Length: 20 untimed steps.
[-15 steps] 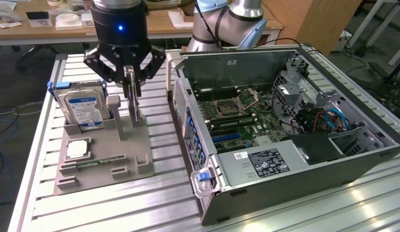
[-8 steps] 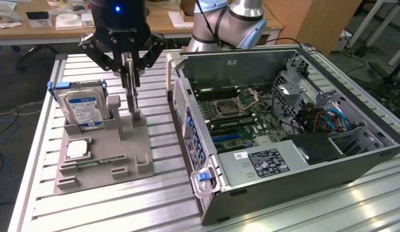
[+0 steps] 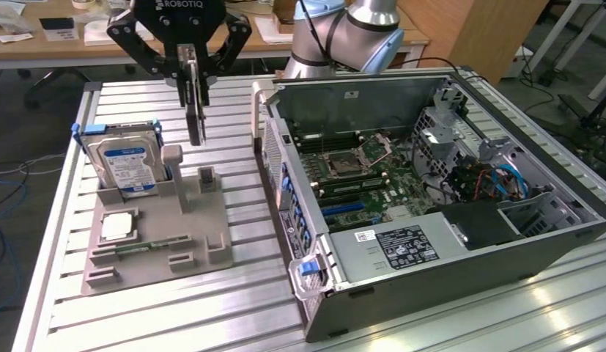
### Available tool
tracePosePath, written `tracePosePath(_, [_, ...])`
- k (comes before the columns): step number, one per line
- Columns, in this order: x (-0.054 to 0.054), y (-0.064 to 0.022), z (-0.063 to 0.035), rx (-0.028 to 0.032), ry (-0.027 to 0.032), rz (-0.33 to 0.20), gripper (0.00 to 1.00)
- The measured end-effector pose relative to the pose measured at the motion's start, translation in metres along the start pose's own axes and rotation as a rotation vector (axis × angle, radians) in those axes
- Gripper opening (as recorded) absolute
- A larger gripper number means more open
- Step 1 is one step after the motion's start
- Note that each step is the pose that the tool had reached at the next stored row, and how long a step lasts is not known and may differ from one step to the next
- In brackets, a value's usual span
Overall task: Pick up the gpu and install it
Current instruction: 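Pick up the gpu and move the gpu toward the slot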
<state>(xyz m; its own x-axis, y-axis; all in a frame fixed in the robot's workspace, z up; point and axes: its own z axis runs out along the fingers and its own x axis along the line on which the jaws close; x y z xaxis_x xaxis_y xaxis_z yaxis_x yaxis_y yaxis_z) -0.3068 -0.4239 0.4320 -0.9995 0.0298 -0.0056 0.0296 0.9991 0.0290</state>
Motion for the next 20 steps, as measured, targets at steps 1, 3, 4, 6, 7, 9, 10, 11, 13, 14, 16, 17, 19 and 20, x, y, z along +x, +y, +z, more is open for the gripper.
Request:
tracePosePath(1, [0.0, 0.0, -0.0001, 0.0, 0.0001, 0.0, 0.28])
tracePosePath(3, [0.0, 0.0, -0.0001, 0.0001, 0.0001, 0.0, 0.28])
tracePosePath(4, [-0.001, 0.0, -0.0002, 0.0002, 0.0003, 0.0, 0.28])
tracePosePath(6, [-0.001, 0.0001, -0.0001, 0.0001, 0.0002, 0.0, 0.28])
tracePosePath(7, [-0.002, 0.0, 0.0, 0.0001, 0.0002, 0.0, 0.28])
tracePosePath(9, [-0.005, 0.0002, 0.0001, 0.0001, 0.0002, 0.0, 0.28])
tracePosePath(10, [-0.007, 0.0002, 0.0001, 0.0001, 0.0001, 0.0, 0.28])
tracePosePath(11, [-0.008, 0.0002, 0.0001, 0.0001, 0.0002, 0.0, 0.28])
tracePosePath(13, [-0.011, 0.0003, 0.0002, 0.0001, 0.0001, 0.0, 0.28])
tracePosePath(14, [-0.012, 0.0004, 0.0003, 0.0001, 0.0001, 0.0, 0.28])
tracePosePath(16, [-0.015, 0.0004, 0.0003, 0.0, 0.0001, 0.0, 0.28])
tracePosePath(17, [-0.017, 0.0005, 0.0004, 0.0001, 0.0001, 0.0, 0.28])
tracePosePath(19, [-0.02, 0.0006, 0.0004, 0.0, 0.0001, 0.0, 0.28])
tracePosePath(20, [-0.022, 0.0007, 0.0004, 0.0, 0.0001, 0.0, 0.28])
